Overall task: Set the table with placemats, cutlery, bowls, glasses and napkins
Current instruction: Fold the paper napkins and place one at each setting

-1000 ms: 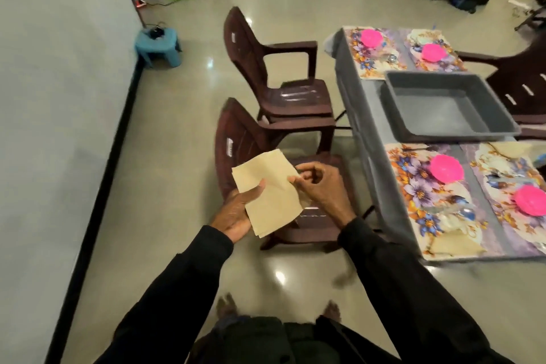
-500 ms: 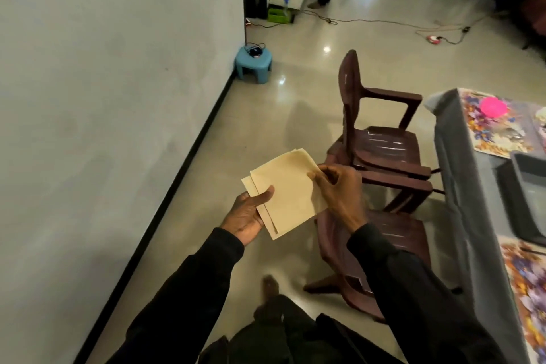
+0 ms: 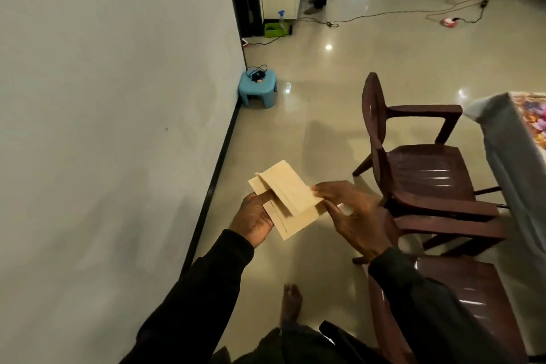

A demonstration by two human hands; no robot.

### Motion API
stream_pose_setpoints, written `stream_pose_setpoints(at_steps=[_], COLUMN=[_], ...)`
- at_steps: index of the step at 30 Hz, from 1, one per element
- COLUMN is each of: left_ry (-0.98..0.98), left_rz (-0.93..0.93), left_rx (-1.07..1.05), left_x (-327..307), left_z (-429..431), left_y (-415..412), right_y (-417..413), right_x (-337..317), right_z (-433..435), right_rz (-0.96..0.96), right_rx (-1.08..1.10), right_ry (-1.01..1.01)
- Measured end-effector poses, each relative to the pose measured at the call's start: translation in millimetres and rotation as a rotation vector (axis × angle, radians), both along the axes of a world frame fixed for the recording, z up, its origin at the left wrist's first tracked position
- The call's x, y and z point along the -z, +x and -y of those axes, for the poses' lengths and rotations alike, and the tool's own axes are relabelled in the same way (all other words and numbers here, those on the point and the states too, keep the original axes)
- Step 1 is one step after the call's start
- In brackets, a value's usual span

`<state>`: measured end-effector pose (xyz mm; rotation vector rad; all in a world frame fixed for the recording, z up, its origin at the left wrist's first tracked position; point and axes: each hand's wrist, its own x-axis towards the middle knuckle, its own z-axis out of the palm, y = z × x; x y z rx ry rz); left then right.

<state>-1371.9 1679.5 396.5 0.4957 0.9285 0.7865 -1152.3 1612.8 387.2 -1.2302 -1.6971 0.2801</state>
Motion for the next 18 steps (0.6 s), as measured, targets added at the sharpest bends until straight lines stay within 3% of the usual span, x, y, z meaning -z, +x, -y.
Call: stream_pose_setpoints(at_steps=[8, 11, 14, 18], left_ry=[-0.026, 0.025, 0.024, -0.014], left_rz=[0.068, 0.03, 0.068, 0.092], left_rx=[0.107, 0.137, 0.152, 0.215], left_x=[-28, -20, -12, -5], left_z=[-142, -187, -238, -318], left_y=[36, 54, 69, 89], right_y=[26, 38, 49, 68], right_x=[4, -3, -9, -24], right_z=[-108, -143, -198, -294], right_rz=[0.13, -0.01, -0.119, -0.151], right_rx=[-0.042, -0.022, 0.173, 0.317], right_ry=[-0.077, -0.151, -0.16, -0.49])
